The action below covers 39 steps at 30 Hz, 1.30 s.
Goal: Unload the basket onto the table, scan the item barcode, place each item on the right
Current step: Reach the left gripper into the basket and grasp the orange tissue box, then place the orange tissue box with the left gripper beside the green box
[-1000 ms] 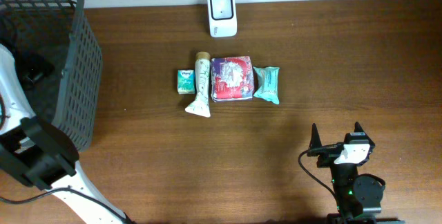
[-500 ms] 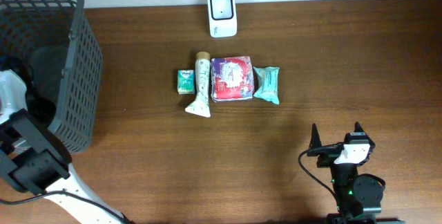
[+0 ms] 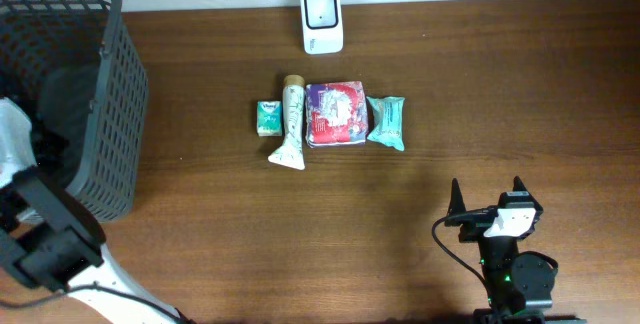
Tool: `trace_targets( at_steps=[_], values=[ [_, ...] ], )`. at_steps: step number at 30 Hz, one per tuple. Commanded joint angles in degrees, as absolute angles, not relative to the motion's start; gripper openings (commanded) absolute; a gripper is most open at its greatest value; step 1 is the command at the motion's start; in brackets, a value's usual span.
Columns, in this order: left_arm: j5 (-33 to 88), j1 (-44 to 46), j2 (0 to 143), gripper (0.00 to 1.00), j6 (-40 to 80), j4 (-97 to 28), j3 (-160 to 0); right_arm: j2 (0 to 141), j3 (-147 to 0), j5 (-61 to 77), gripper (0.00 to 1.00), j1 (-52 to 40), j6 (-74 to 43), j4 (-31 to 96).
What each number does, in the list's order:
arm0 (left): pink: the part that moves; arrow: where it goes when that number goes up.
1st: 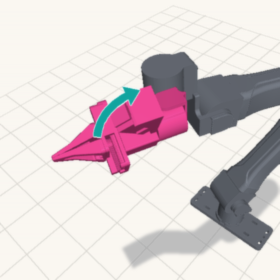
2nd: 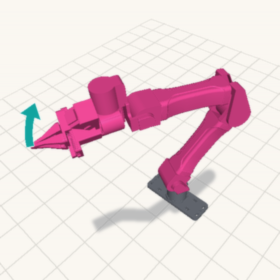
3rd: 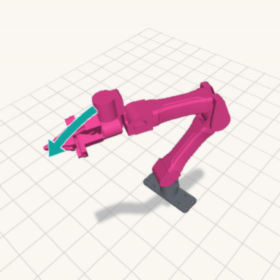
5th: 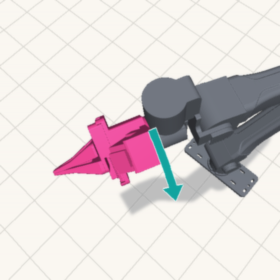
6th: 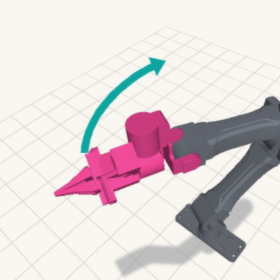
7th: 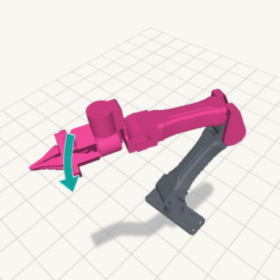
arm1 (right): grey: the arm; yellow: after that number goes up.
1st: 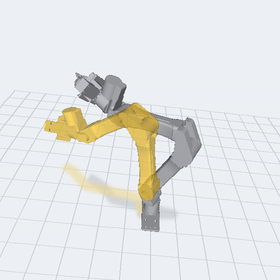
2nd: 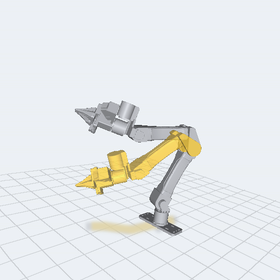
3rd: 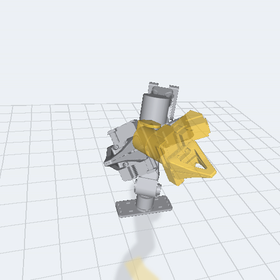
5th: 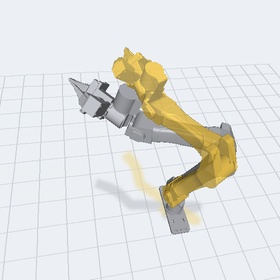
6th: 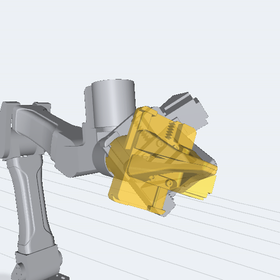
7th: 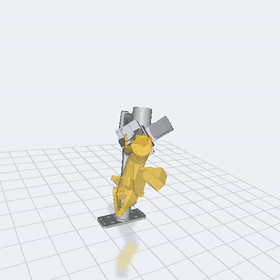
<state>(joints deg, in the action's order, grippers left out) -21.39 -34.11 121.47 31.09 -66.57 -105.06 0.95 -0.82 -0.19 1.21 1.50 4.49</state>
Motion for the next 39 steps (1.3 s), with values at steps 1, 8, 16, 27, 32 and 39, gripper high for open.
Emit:
trace_targets(
  at_steps=[1, 8, 16, 27, 32, 39],
  values=[
    [-20.8, -32.4, 107.4, 0.0, 30.7, -65.6, -109.5, 0.7, -0.3, -0.7, 0.99, 1.5, 1.3, 4.6],
    [-2.9, -13.0, 90.3, 0.0, 6.1, -52.2, -109.5, 0.7, -0.3, -0.7, 0.99, 1.5, 1.3, 4.6],
    [8.1, 7.7, 93.9, 0.0, -7.0, -51.9, -109.4, 0.7, -0.3, -0.7, 0.99, 1.5, 1.3, 4.6],
    [-11.5, 14.6, 123.3, 0.06, -9.7, -60.3, -109.4, 0.7, -0.3, -0.7, 0.99, 1.5, 1.3, 4.6],
    [-11.3, 14.6, 123.5, 0.2, -4.9, -64.2, -109.4, 0.7, -0.3, -0.7, 0.99, 1.5, 1.3, 4.6],
    [-8.1, 14.5, 122.4, 0.68, -0.3, -72.1, -125.7, 0.7, -0.3, -0.7, 0.99, 1.5, 1.3, 4.6]
  ],
)
